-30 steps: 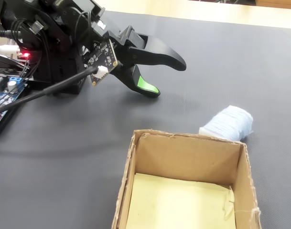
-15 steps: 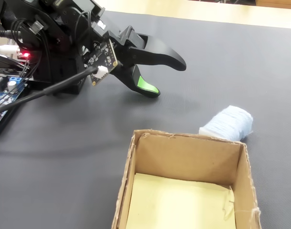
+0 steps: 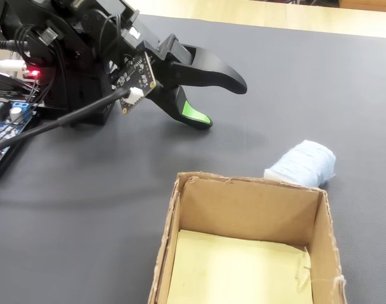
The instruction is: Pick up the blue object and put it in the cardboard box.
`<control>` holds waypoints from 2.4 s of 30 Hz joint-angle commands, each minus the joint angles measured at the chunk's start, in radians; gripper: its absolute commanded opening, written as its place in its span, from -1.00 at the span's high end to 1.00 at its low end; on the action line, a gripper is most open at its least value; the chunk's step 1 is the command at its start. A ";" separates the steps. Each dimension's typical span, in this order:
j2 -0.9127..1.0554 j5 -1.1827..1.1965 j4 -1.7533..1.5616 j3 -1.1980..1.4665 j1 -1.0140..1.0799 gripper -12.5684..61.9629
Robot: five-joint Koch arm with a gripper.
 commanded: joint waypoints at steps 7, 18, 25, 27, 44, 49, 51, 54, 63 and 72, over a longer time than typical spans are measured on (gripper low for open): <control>0.083 0.020 0.106 0.038 -0.002 -0.26; 0.083 -0.018 0.034 0.037 0.002 -0.26; 0.071 -0.127 -0.198 0.032 0.003 -0.26; 0.066 -0.179 -0.229 0.021 0.002 -0.26; -0.146 -0.307 0.025 -0.419 0.112 -0.26; -0.215 -0.316 0.249 -0.601 0.138 -0.24; -0.242 -0.316 0.310 -0.657 0.141 -0.24; -0.298 -0.316 0.390 -0.733 0.150 -0.24; -0.515 -0.310 0.462 -0.919 0.212 -0.24; -0.744 -0.275 0.472 -1.023 0.299 -0.24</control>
